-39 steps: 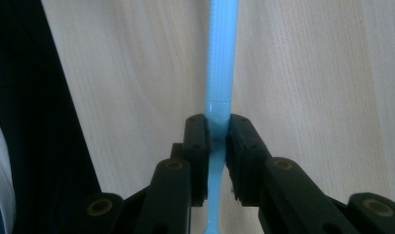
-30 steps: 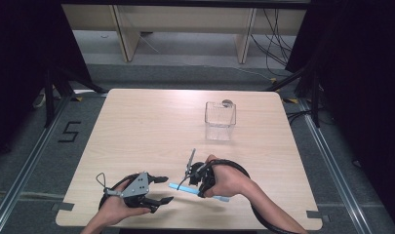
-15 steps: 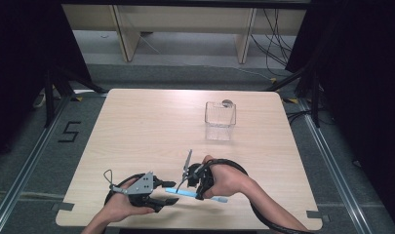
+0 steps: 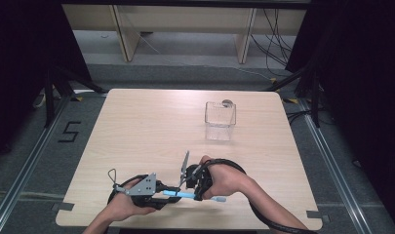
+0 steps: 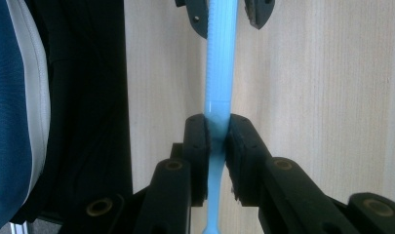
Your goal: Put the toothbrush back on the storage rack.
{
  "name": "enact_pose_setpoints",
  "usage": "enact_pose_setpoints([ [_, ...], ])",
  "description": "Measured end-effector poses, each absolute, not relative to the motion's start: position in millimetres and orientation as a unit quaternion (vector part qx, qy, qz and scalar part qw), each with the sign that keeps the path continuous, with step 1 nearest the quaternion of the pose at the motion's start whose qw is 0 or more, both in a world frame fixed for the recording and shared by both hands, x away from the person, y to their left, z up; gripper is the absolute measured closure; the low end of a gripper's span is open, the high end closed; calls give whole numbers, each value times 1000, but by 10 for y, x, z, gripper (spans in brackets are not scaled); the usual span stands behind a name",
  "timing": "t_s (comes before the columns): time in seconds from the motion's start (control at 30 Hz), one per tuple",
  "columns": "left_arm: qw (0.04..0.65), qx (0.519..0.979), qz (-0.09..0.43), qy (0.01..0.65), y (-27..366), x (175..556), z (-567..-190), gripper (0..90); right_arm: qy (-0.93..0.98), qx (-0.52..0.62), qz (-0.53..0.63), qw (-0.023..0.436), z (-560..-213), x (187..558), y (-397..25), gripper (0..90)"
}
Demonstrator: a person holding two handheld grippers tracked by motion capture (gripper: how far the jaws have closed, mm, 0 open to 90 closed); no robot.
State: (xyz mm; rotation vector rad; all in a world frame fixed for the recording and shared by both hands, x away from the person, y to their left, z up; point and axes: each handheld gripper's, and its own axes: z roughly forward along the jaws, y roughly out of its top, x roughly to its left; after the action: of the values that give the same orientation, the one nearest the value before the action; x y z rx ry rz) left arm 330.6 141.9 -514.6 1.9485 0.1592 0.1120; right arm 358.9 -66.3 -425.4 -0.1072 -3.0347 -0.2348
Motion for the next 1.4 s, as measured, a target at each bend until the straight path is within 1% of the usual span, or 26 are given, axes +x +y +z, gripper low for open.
enact_pose_setpoints([
  [0.1, 567, 820, 39, 71, 1413, 3295, -5150, 698, -996, -29, -74, 48, -4246, 3594, -663, 794],
  [0.17, 556, 828, 46, 65, 1436, 3307, -5128, 671, -996, -27, -71, 48, -4244, 3594, -658, 794],
  [0.2, 563, 823, 40, 65, 1428, 3303, -5128, 671, -996, -20, -77, 49, -4251, 3599, -653, 794],
  [0.27, 572, 817, 29, 63, 1415, 3295, -5125, 634, -996, -24, -76, 48, -4252, 3591, -643, 794],
  [0.33, 571, 818, 29, 62, 1415, 3292, -5123, 635, -996, -24, -75, 49, -4251, 3590, -639, 794],
  [0.53, 569, 820, 35, 54, 1418, 3299, -5135, 705, -996, -21, -73, 48, -4239, 3578, -639, 793],
  [0.67, 562, 825, 38, 52, 1413, 3292, -5138, 709, -996, -15, -74, 46, -4232, 3588, -646, 793],
  [0.7, 551, 831, 47, 49, 1425, 3298, -5129, 710, -996, -13, -75, 47, -4232, 3590, -647, 793],
  [0.9, 554, 830, 42, 50, 1416, 3293, -5138, 738, -996, -9, -74, 43, -4222, 3599, -649, 791],
  [1.1, 547, 835, 34, 36, 1423, 3297, -5137, 768, -996, -10, -74, 46, -4207, 3590, -644, 785],
  [1.4, 550, 834, 30, 36, 1430, 3293, -5145, 774, -996, 7, -76, 47, -4226, 3618, -631, 780],
])
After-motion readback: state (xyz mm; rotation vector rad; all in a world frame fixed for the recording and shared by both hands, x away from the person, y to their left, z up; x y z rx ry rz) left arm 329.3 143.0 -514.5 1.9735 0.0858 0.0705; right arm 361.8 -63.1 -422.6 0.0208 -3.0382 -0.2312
